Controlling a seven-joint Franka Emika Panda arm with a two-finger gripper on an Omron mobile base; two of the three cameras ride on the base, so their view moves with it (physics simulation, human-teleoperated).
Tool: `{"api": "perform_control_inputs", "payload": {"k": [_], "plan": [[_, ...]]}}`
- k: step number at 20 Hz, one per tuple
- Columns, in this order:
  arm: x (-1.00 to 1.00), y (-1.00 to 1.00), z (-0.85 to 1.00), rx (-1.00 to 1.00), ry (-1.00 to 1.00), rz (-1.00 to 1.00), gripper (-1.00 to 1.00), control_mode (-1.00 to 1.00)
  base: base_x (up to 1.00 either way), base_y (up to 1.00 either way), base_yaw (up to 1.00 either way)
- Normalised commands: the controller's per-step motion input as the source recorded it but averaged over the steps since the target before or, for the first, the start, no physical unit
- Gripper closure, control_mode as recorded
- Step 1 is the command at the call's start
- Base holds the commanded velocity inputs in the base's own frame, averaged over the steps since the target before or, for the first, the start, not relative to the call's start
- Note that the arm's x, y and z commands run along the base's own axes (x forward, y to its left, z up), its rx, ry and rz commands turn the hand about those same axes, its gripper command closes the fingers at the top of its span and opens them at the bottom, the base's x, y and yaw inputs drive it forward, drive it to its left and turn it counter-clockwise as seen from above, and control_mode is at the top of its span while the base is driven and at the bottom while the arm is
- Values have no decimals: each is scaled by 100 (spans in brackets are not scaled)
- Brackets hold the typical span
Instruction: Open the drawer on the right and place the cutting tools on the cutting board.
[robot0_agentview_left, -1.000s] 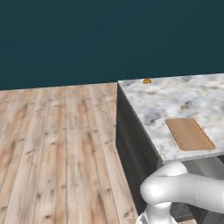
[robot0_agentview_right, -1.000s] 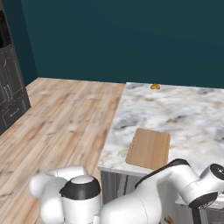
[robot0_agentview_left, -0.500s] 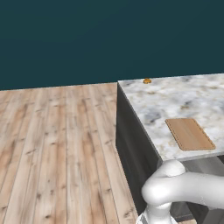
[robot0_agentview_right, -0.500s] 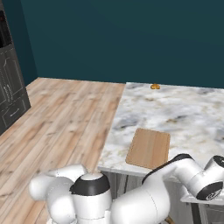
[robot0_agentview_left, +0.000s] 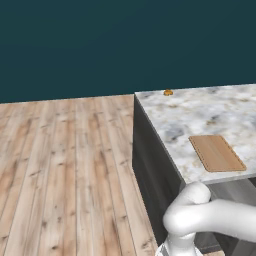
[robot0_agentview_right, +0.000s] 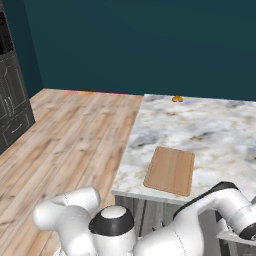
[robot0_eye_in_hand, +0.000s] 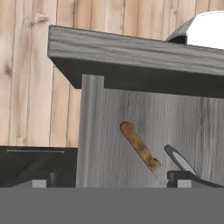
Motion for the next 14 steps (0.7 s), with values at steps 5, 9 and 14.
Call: {"api": "perform_control_inputs", "payload": {"k": [5, 9, 14], "plan": [[30, 61, -16, -13, 2, -11, -100, -100, 0, 0, 0], [5, 66, -34, -9, 5, -12, -100, -100, 0, 0, 0], [-8, 58, -45, -5, 4, -12, -100, -100, 0, 0, 0]]}}
